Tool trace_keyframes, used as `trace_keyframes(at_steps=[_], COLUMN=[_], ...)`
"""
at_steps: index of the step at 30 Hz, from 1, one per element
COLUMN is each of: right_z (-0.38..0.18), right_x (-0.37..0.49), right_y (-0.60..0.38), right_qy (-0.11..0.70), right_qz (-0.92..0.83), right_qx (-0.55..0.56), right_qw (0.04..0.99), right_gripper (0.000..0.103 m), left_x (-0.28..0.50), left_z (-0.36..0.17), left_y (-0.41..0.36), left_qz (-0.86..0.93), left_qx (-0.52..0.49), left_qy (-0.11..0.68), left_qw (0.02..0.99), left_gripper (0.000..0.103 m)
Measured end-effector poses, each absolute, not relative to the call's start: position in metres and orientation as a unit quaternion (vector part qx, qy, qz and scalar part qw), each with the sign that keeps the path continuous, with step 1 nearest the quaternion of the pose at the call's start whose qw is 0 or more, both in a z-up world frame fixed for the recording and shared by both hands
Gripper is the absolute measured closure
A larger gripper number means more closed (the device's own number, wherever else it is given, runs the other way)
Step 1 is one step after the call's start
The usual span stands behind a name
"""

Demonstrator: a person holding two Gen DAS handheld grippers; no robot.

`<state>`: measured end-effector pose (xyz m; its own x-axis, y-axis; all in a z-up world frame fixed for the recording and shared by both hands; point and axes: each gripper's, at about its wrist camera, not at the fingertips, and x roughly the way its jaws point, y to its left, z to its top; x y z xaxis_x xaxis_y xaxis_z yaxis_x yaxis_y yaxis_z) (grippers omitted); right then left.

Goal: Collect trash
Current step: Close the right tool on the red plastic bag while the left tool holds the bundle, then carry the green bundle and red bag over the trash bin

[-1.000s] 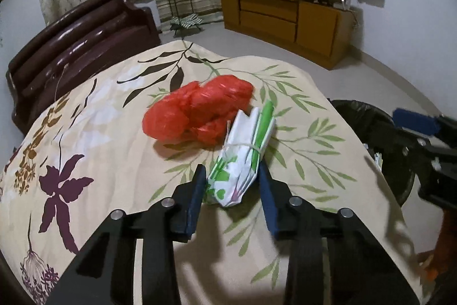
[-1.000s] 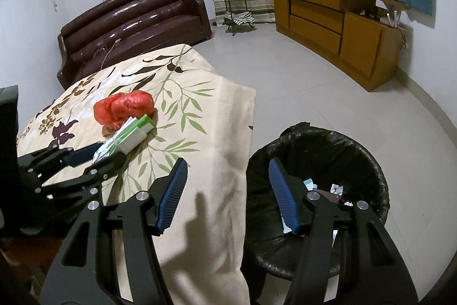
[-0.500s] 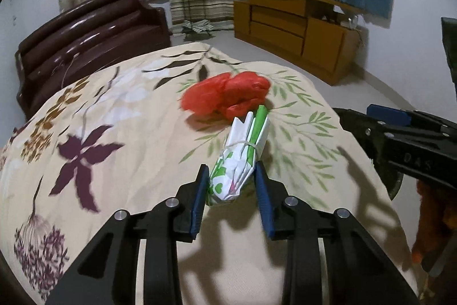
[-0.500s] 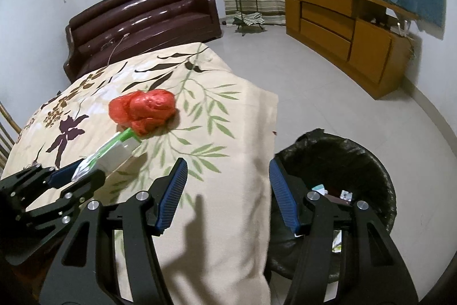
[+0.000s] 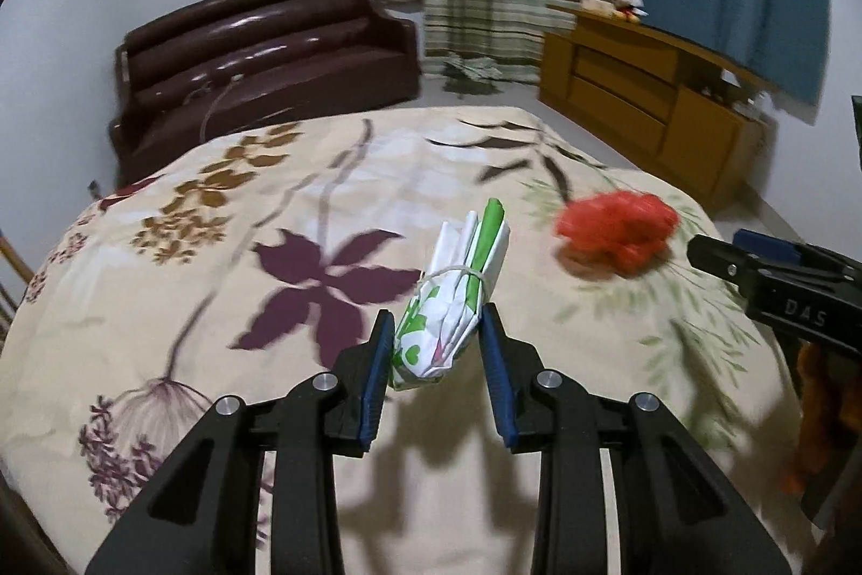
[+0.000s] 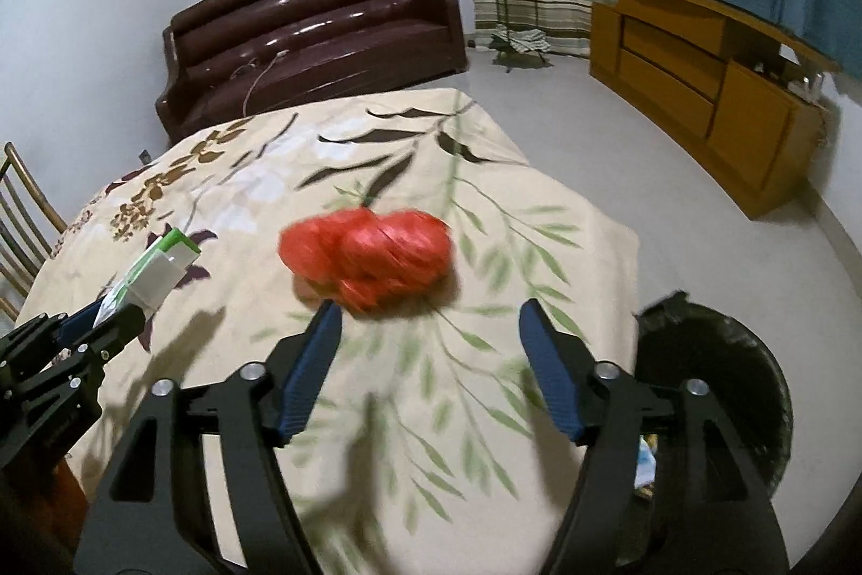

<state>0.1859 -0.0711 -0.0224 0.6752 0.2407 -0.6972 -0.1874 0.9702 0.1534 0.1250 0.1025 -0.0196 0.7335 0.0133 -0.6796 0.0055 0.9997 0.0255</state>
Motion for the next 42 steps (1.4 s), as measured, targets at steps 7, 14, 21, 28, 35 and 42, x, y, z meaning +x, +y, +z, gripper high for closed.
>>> trace_keyframes(at_steps=[7,14,21,28,35,42], right_z=[-0.025,-0.043,-0.049,-0.045,-0.040,-0.034], right_x=[0.214,0.234,0.233,0.218,0.192,0.165], right_y=[-0.040,-0.024,-0.026,-0.035,-0.064,-0.102], right_qy=[0.392,0.420,0.425,0.414,0.404,0.391], right_qz=[0.130,0.125,0.117,0.111,0.092,0.060], right_qx=[0.020,-0.004,-0.004,-0.001,0.008,0.015], right_qw=[0.911,0.899,0.898,0.903,0.910,0.918], right_gripper=[0.033,0.032,0.053,0.054,0.054,0.054], left_x=[0.135,0.140,0.144,0.140,0.130,0.121], left_z=[-0.021,-0.023,-0.027,-0.027,-0.024,-0.021], left_y=[0.131,0.137,0.136,0.123,0.104,0.071], left_qz=[0.036,0.038,0.037,0.035,0.020,-0.008], left_qx=[-0.007,-0.011,-0.013,-0.006,-0.008,-0.004], left_qy=[0.360,0.360,0.361,0.353,0.349,0.348], left_qw=[0.932,0.932,0.932,0.935,0.937,0.938], left_gripper=[0.070,0.070,0.070,0.070,0.070,0.070])
